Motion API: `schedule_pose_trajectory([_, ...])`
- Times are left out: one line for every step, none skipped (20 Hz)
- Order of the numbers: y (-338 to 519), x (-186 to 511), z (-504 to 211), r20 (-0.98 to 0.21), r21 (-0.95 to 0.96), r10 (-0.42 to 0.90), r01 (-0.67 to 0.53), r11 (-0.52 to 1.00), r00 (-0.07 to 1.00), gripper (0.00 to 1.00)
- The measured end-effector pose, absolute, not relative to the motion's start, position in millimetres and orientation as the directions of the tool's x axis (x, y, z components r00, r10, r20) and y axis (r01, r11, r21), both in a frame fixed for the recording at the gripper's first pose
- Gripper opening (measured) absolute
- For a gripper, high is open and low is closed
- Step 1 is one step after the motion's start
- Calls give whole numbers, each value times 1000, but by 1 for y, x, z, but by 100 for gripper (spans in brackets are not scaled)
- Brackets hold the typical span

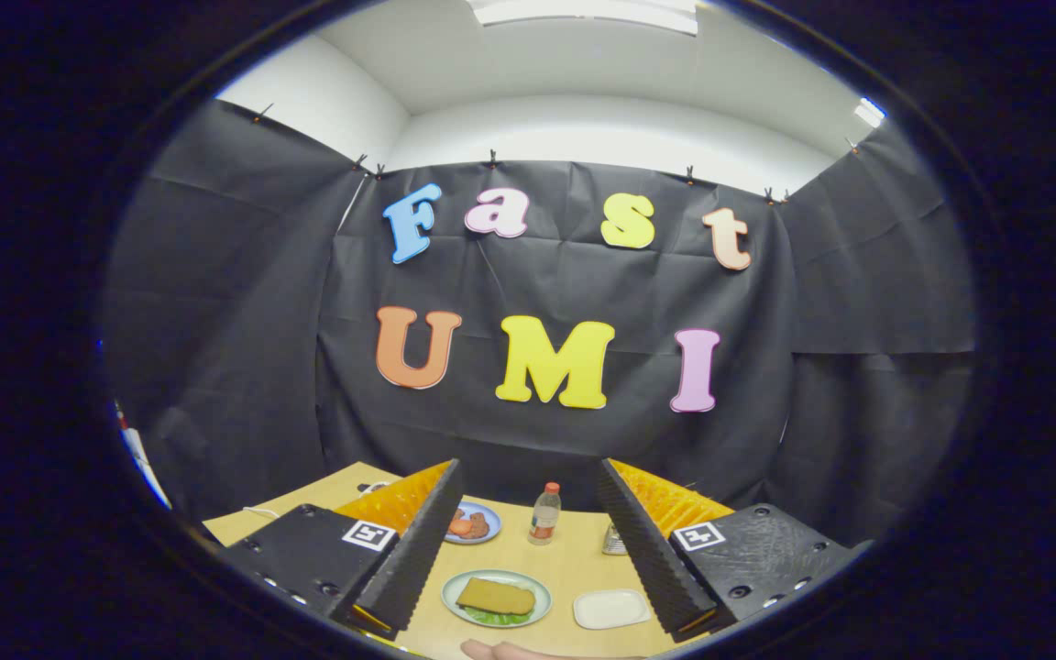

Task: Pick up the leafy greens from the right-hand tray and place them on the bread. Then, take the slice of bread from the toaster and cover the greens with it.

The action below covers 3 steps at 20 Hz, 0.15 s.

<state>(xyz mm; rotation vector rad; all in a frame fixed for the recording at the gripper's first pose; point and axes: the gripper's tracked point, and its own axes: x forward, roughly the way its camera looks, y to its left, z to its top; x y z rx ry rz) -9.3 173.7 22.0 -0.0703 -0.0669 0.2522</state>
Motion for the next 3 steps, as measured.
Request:
schedule_pose_trajectory([175,-9,21,51,-70,261,-257,964,964,94])
schedule_pose_trajectory([176,-7,21,48,-70,269,-265,962,962,94])
schedule_pose_trajectory([172,-4,22,50,-70,272,-268,961,961,94])
